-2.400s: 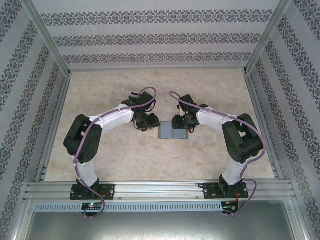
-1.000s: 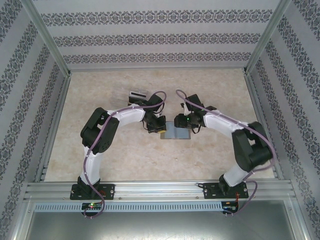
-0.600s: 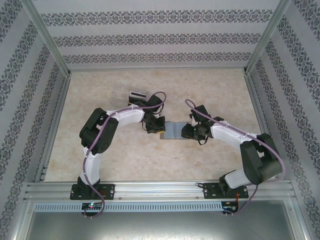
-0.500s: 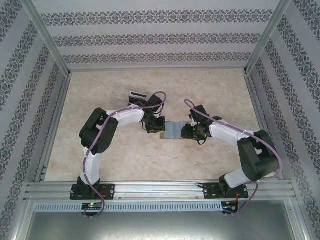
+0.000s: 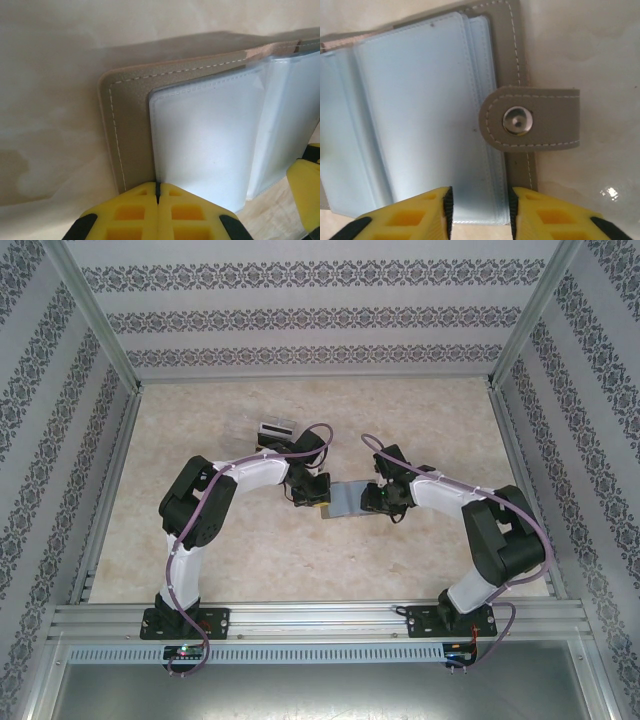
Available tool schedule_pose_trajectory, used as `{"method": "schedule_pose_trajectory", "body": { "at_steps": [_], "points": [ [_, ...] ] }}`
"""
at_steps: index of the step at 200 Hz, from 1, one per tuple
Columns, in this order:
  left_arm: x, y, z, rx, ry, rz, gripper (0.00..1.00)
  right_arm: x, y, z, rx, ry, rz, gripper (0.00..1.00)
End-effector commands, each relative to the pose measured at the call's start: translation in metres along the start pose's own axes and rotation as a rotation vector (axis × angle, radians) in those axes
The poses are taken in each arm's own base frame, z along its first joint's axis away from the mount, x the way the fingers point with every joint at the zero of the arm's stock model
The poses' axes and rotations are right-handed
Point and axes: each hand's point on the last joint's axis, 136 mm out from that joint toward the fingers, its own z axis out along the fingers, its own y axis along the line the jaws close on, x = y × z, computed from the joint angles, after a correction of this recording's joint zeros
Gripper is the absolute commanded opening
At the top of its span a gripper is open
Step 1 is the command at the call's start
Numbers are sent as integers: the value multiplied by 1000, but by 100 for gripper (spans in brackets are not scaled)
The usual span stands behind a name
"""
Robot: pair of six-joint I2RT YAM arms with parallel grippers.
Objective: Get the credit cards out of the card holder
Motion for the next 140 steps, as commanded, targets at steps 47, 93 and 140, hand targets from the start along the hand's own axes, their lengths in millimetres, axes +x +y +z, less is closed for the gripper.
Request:
{"method": "schedule_pose_trajectory", "body": {
  "at_steps": [47,93,140],
  "points": [
    [10,5,11,-11,47,12,0,-9,42,-3,-171,-11,-47,17],
    [8,3,8,-15,44,24,2,-13,48,-7,-197,-23,-53,17],
    [-6,-29,-38,42,-32,105,42,-28,49,-45,-179,-130,-66,41]
  ]
}}
